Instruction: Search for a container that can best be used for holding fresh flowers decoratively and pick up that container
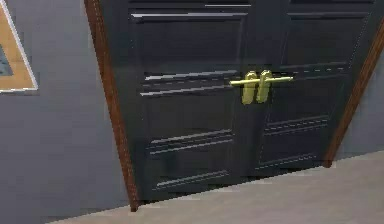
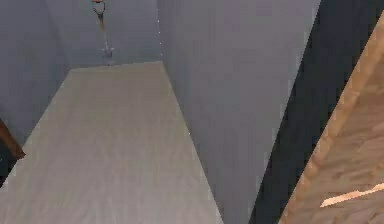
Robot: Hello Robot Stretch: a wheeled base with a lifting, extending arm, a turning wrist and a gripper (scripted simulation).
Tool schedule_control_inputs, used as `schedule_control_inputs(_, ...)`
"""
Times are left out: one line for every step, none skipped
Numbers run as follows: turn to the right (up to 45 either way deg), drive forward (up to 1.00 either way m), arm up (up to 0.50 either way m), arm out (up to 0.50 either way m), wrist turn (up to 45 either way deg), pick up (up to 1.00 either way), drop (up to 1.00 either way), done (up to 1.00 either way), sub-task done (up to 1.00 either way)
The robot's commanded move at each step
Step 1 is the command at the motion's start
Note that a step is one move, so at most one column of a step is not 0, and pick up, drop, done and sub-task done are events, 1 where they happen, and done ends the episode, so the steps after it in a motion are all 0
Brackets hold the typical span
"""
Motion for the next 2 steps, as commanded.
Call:
schedule_control_inputs(-12.0, 0.00, 0.00, 0.00, 0.0, 0.00, 0.00, 0.00, 0.00)
schedule_control_inputs(0.0, 0.15, 0.00, 0.00, 0.0, 0.00, 0.00, 0.00, 0.00)
